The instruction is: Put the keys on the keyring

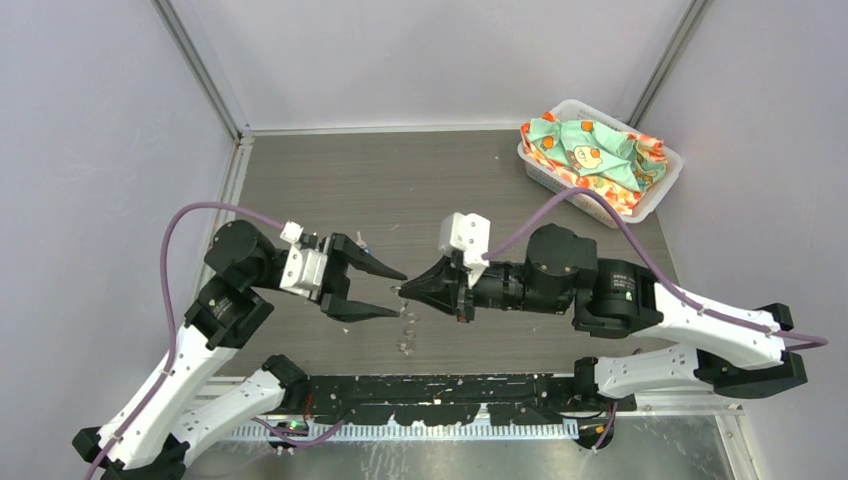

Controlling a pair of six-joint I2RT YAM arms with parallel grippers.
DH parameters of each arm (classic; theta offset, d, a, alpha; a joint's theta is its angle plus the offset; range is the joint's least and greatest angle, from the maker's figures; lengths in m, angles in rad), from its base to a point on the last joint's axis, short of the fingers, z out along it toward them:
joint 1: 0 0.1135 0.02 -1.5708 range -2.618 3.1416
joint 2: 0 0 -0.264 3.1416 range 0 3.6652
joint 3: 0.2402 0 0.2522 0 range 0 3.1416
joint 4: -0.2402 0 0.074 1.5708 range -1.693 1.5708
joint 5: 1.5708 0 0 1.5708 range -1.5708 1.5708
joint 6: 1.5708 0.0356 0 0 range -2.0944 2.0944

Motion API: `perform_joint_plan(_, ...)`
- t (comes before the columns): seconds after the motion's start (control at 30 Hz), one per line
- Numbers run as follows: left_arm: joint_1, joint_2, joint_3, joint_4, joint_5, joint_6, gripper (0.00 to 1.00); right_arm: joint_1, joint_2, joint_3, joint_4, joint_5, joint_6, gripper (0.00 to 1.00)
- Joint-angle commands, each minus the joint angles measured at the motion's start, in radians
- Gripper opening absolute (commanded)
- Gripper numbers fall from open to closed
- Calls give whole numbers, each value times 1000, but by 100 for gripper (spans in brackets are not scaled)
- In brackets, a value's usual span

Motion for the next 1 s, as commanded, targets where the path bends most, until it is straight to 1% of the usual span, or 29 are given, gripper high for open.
perform_joint_plan(0.0, -3, 43, 127, -438, 20, 342, 58, 0, 80, 175, -265, 62, 51, 1)
perform_joint_plan(0.03, -3, 55, 149, -490, 16, 385, 59, 0, 109, 213, -321, 64, 56, 1)
perform_joint_plan(0.07, -3, 65, 164, -535, 15, 440, 57, 0, 137, 250, -369, 66, 60, 1)
perform_joint_plan(0.1, -4, 68, 171, -558, 12, 464, 54, 0, 162, 284, -412, 68, 62, 1)
perform_joint_plan(0.2, -3, 70, 184, -589, 8, 489, 40, 0, 224, 365, -507, 74, 61, 1)
perform_joint_plan(0.27, -3, 75, 200, -640, 21, 514, 34, 0, 252, 400, -543, 77, 62, 1)
perform_joint_plan(0.37, -4, 81, 211, -706, 35, 538, 31, 0, 277, 434, -576, 78, 61, 1)
perform_joint_plan(0.6, -3, 73, 219, -729, 13, 553, 30, 0, 343, 528, -680, 87, 61, 1)
perform_joint_plan(0.73, -3, 69, 208, -711, 15, 551, 21, 0, 357, 541, -690, 79, 63, 1)
perform_joint_plan(0.87, -3, 77, 195, -665, 44, 508, 19, 1, 360, 543, -669, 66, 61, 1)
perform_joint_plan(0.97, -3, 85, 198, -652, 60, 478, 12, 2, 346, 519, -632, 62, 62, 1)
